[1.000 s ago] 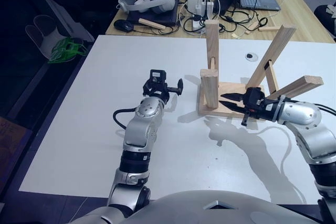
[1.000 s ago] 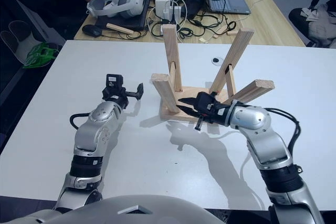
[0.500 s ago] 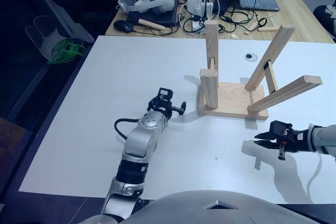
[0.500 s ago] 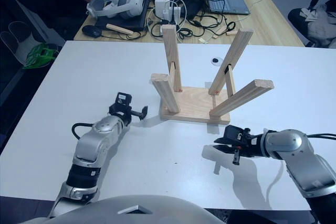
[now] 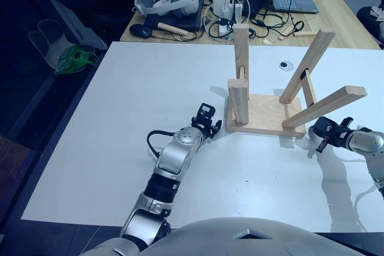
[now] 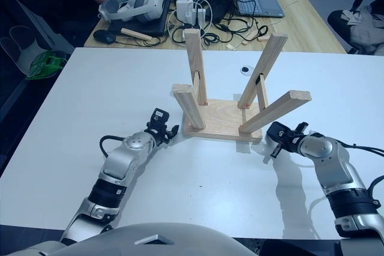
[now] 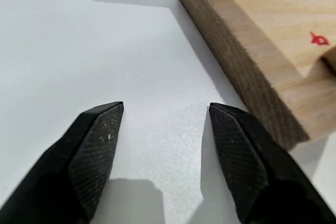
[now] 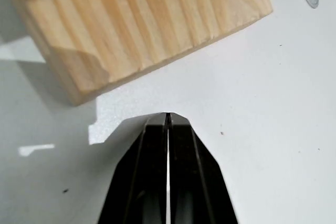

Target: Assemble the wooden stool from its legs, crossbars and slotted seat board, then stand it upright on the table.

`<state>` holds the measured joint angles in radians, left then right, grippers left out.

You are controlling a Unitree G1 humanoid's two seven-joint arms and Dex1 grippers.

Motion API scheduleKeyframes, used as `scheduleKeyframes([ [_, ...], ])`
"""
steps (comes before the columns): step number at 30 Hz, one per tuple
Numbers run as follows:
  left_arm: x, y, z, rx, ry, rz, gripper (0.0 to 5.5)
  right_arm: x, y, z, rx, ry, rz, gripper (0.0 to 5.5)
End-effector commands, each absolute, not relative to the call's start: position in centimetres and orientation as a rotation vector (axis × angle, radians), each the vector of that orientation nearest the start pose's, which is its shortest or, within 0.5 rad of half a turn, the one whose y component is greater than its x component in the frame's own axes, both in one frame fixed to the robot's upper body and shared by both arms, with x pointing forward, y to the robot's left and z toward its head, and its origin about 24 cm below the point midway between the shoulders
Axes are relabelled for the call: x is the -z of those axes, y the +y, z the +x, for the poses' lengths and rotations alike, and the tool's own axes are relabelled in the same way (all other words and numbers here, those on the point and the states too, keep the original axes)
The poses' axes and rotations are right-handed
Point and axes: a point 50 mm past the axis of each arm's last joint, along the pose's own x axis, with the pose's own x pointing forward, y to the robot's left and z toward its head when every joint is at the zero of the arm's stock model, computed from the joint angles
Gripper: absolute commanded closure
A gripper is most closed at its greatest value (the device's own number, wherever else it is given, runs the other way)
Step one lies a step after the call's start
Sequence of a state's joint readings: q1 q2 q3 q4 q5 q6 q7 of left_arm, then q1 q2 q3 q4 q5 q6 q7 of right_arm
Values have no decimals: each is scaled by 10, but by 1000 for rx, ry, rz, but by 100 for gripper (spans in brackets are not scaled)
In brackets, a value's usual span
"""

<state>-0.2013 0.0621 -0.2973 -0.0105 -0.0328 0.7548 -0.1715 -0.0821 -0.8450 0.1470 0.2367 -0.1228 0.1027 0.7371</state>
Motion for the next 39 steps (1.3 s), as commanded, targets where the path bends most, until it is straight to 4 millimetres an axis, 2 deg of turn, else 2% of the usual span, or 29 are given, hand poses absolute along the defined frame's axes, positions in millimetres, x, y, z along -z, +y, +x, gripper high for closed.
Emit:
scheduleKeyframes([
  [1,-19,75,259,508,601,128,319,-30,-278,234,-769,691,-754,550],
  [7,-19,71,257,558,613,63,418,-27,-273,232,-785,668,-685,550],
  [12,-23,71,253,631,617,29,501,-32,-266,230,-831,621,-603,550],
  [16,-26,73,247,689,618,16,547,-36,-259,227,-878,599,-542,550],
  [27,-39,85,238,808,583,-77,547,-46,-242,219,-969,574,-413,550],
  [39,-51,91,235,870,569,-187,547,-58,-235,216,-994,543,-274,550],
])
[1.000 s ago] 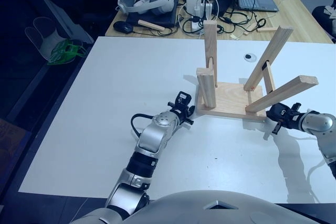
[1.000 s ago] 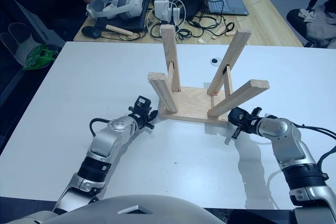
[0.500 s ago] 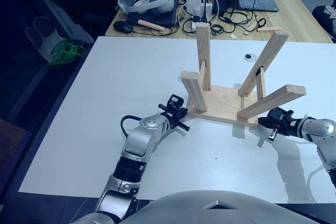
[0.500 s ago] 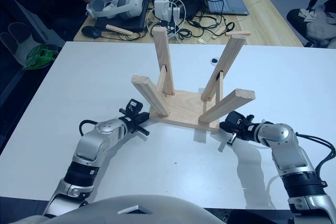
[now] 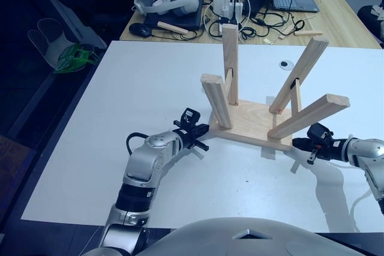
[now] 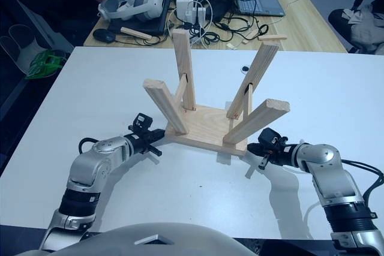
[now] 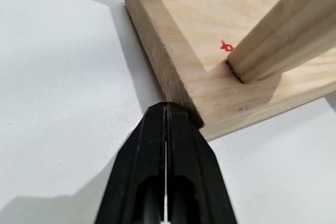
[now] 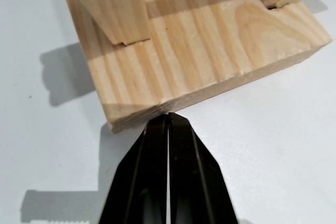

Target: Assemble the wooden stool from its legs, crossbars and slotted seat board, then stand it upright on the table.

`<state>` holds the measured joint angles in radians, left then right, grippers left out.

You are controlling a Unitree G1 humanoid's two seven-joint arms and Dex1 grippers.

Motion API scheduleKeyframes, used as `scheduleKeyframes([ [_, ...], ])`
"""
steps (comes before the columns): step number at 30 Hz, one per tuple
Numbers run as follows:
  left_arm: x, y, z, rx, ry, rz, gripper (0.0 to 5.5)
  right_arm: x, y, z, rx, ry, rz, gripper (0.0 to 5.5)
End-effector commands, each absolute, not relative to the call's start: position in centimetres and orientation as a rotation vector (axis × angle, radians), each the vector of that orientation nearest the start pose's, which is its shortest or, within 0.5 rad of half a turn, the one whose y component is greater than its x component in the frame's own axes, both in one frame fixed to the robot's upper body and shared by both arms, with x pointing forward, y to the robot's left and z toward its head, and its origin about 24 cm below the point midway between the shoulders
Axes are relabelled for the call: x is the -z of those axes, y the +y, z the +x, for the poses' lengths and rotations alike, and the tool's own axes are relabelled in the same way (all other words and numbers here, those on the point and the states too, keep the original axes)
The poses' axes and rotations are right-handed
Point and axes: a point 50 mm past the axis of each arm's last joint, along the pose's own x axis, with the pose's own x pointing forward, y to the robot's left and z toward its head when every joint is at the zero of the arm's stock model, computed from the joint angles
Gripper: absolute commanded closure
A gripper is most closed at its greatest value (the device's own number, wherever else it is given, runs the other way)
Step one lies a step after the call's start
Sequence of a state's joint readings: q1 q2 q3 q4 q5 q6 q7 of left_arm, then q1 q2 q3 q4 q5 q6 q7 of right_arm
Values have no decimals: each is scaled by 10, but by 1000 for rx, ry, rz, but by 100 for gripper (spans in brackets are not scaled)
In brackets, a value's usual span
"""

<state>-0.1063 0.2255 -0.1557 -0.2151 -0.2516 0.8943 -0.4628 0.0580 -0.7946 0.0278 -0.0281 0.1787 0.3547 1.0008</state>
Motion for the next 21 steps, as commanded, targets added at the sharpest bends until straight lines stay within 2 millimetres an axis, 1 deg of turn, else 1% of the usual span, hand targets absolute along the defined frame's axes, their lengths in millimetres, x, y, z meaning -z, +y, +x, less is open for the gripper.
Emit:
scheduleKeyframes([
  [1,-52,92,235,871,566,-194,547,-59,-234,216,-994,539,-266,550],
  [7,-62,90,238,916,512,-218,547,-65,-231,216,-989,512,-199,550],
  [12,-67,89,239,919,489,-233,547,-70,-230,218,-979,492,-158,550],
  [21,-80,87,241,943,418,-300,547,-77,-223,221,-986,454,-94,550],
])
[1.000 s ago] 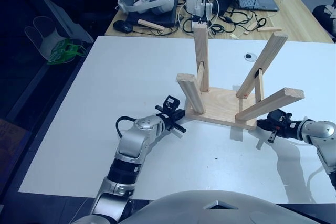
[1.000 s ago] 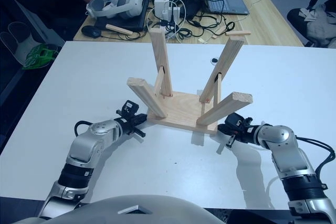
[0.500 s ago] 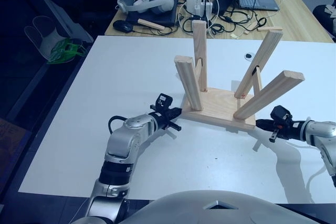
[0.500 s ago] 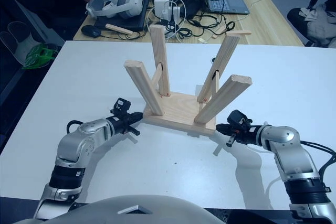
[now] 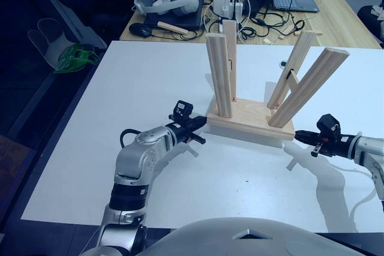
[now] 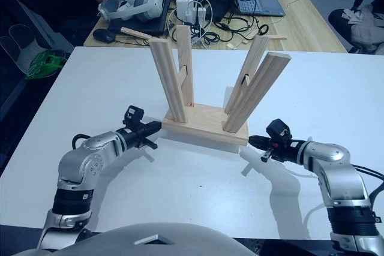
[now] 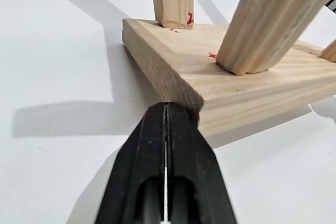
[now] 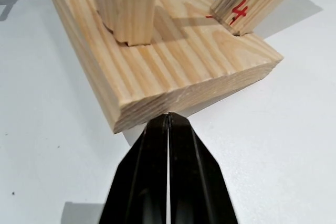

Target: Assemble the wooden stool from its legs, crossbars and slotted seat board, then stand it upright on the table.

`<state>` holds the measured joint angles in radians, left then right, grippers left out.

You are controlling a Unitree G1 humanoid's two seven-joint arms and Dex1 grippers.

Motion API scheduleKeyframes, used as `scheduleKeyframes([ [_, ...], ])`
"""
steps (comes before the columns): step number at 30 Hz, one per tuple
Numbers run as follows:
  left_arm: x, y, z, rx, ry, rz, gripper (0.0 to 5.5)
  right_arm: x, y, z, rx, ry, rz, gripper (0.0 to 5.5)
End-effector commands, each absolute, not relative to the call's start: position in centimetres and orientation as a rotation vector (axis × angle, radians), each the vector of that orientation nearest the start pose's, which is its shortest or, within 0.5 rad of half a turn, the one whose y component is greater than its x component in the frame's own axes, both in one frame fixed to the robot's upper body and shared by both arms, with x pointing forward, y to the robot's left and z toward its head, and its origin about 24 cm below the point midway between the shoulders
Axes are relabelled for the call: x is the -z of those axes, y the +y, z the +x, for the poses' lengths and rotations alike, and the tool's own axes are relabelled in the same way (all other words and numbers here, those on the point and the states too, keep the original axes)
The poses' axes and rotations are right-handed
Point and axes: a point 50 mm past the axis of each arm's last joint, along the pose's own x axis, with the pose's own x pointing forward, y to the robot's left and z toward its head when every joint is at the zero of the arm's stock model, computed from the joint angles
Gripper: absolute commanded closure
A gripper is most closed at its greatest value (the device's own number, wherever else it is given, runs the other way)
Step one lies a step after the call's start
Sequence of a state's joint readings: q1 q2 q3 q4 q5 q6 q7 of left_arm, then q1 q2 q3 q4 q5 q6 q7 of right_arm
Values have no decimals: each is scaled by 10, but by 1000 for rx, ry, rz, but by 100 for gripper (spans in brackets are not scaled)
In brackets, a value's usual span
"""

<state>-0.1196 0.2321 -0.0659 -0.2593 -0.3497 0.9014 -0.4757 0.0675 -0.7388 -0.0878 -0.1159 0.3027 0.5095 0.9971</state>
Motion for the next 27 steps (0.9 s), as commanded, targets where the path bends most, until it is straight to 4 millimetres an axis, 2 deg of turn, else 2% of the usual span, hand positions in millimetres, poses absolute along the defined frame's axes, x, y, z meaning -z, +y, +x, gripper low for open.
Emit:
scheduleKeyframes([
  [1,-81,87,241,944,413,-303,547,-77,-223,221,-988,453,-87,550],
  [6,-86,85,241,966,382,-322,547,-80,-219,220,-993,439,-50,550],
  [27,-88,85,239,980,376,-328,547,-93,-215,224,-984,390,36,550],
])
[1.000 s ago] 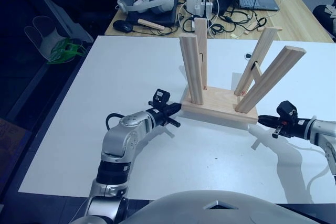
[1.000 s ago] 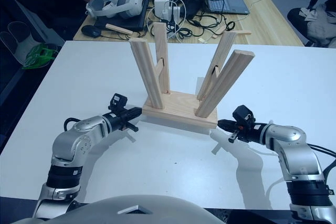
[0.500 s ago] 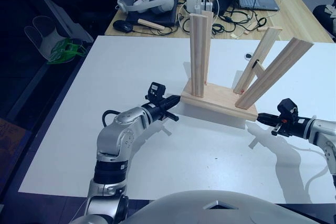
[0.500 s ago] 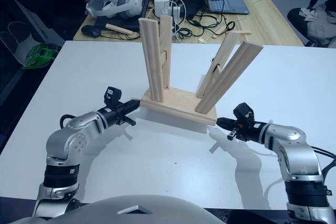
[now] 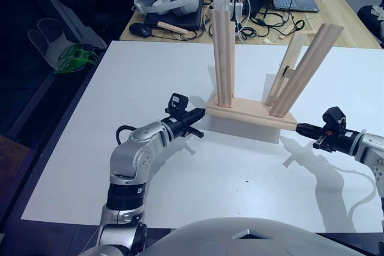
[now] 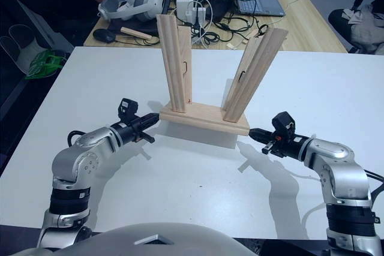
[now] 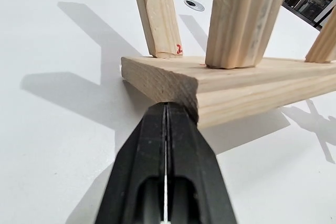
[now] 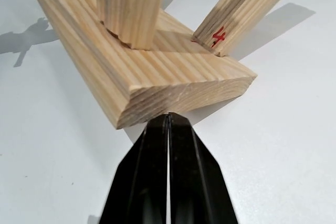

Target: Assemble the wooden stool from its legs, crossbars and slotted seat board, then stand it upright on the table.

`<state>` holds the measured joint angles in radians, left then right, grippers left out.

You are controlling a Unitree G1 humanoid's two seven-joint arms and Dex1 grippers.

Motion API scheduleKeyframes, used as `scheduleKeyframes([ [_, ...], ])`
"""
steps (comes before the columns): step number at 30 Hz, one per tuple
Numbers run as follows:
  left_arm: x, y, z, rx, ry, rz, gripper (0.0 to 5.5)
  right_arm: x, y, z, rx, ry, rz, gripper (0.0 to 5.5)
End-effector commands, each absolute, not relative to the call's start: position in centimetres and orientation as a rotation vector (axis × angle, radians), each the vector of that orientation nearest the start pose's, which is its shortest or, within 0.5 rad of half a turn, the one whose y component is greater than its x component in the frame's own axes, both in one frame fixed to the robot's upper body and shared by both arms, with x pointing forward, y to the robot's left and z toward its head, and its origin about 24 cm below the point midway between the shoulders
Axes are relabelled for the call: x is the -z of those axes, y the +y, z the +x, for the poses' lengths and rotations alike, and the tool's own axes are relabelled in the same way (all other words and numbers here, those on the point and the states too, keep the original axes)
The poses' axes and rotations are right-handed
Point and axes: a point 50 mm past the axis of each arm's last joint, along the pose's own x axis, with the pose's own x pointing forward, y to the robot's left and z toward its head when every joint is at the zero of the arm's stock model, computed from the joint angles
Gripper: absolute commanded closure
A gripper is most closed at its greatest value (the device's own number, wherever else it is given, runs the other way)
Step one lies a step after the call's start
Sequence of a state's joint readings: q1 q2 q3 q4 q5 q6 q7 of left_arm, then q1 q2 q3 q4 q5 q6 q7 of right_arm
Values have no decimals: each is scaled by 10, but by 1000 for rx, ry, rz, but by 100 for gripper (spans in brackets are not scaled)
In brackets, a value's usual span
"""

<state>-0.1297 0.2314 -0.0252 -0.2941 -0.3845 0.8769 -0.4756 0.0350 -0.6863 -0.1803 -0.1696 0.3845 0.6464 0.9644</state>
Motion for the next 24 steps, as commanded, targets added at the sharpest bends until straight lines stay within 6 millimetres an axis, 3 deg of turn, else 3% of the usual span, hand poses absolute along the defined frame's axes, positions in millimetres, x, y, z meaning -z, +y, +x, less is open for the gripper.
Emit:
scheduleKeyframes([
  [1,-88,85,239,980,377,-327,547,-93,-215,224,-983,390,35,550],
  [24,-89,85,238,990,378,-326,547,-93,-214,222,-990,393,40,550],
])
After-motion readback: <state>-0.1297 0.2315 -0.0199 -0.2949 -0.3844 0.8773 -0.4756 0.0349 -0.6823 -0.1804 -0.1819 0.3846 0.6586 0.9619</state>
